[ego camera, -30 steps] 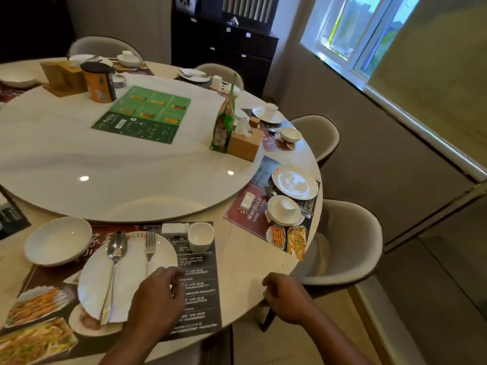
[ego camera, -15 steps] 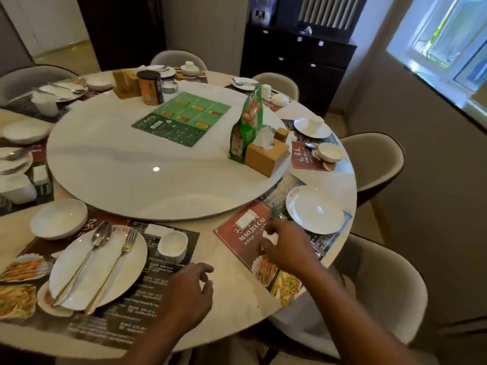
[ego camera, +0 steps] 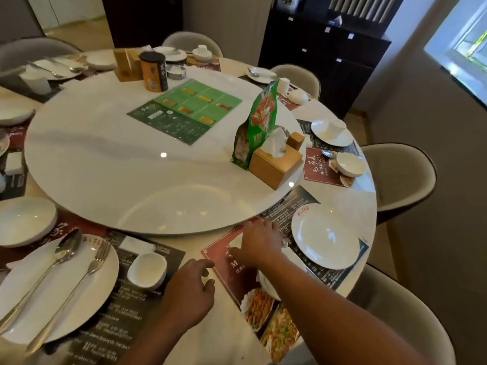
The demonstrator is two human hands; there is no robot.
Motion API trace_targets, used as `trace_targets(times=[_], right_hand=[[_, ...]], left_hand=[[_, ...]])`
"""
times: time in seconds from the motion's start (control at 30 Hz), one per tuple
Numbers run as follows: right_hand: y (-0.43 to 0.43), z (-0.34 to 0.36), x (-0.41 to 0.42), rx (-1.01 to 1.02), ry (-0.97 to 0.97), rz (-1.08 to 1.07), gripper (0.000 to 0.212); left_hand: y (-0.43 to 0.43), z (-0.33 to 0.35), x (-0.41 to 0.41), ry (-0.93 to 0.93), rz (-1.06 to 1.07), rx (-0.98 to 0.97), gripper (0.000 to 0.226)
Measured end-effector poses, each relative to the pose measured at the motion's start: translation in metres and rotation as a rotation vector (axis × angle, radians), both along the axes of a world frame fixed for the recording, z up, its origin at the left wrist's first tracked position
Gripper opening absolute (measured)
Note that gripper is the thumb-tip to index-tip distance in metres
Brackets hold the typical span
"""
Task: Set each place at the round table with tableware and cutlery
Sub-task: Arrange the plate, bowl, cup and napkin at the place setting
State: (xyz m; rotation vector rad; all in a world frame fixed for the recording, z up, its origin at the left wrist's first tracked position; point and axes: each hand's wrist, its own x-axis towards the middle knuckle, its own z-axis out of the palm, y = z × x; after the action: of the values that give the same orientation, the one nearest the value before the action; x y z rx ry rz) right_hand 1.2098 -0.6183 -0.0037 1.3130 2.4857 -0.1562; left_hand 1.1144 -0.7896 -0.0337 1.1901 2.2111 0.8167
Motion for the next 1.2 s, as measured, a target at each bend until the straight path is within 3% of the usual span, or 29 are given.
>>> trace_targets(times=[0.23, 0.63, 0.87, 1.0, 1.2], right_hand=[[0.011, -0.021, -0.006, 0.009, 0.049, -0.003, 0.074], [0.122, 0.003, 0.043, 0.025, 0.212, -0.190, 0.087], [0.177, -0.016, 0.070, 0.039, 0.284, -0.213, 0.085], [0.193, -0.029, 0.074, 0.048, 0.342, -0.125, 0.083], [0.202, -0.035, 0.077, 0.086, 0.268, 0.024, 0.086]], left_hand=[[0.055, 0.002, -0.004, 0.003, -0.011, 0.008, 0.028], [0.092, -0.009, 0.009, -0.042, 0.059, -0.025, 0.037], [0.110, -0.003, 0.029, 0.019, 0.214, -0.039, 0.034], [0.116, 0.006, 0.047, 0.034, 0.343, -0.010, 0.031], [0.109, 0.008, 0.086, 0.048, 0.604, -0.054, 0.030]])
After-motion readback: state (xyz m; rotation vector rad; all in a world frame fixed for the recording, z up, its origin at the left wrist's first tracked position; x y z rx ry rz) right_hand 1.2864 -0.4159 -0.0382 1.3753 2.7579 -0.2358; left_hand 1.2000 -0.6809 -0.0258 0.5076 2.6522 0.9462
